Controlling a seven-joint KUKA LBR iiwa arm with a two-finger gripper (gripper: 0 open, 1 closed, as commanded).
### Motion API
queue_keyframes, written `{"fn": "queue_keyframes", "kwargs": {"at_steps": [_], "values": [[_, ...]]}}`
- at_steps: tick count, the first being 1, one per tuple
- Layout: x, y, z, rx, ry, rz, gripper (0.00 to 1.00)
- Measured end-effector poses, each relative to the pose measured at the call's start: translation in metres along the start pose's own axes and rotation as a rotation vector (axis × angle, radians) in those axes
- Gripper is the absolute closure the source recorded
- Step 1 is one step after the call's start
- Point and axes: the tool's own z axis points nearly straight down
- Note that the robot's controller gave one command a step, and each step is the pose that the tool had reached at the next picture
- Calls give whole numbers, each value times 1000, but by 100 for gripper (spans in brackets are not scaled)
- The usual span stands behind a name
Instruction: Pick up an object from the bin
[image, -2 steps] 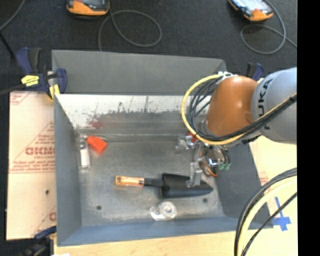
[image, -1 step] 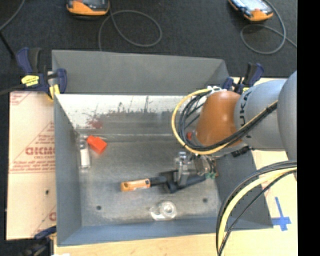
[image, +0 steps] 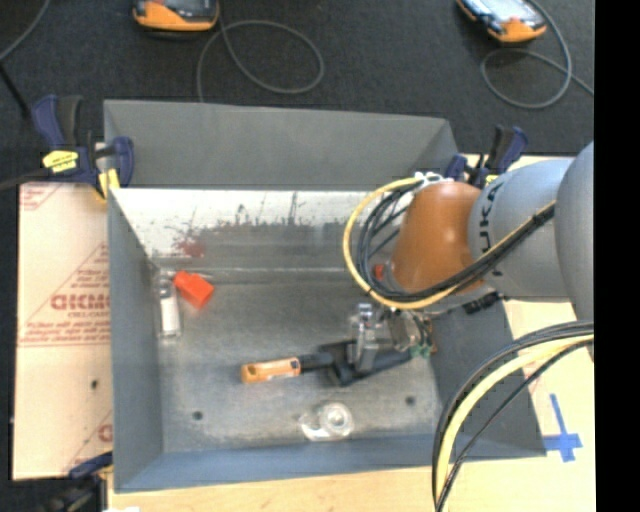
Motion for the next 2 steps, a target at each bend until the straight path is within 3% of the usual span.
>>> {"fn": "queue_keyframes", "kwargs": {"at_steps": [1,2], "values": [[3,1,-37,-1,7,15,100],[-7,9,-111,1,-3,120,100]]}}
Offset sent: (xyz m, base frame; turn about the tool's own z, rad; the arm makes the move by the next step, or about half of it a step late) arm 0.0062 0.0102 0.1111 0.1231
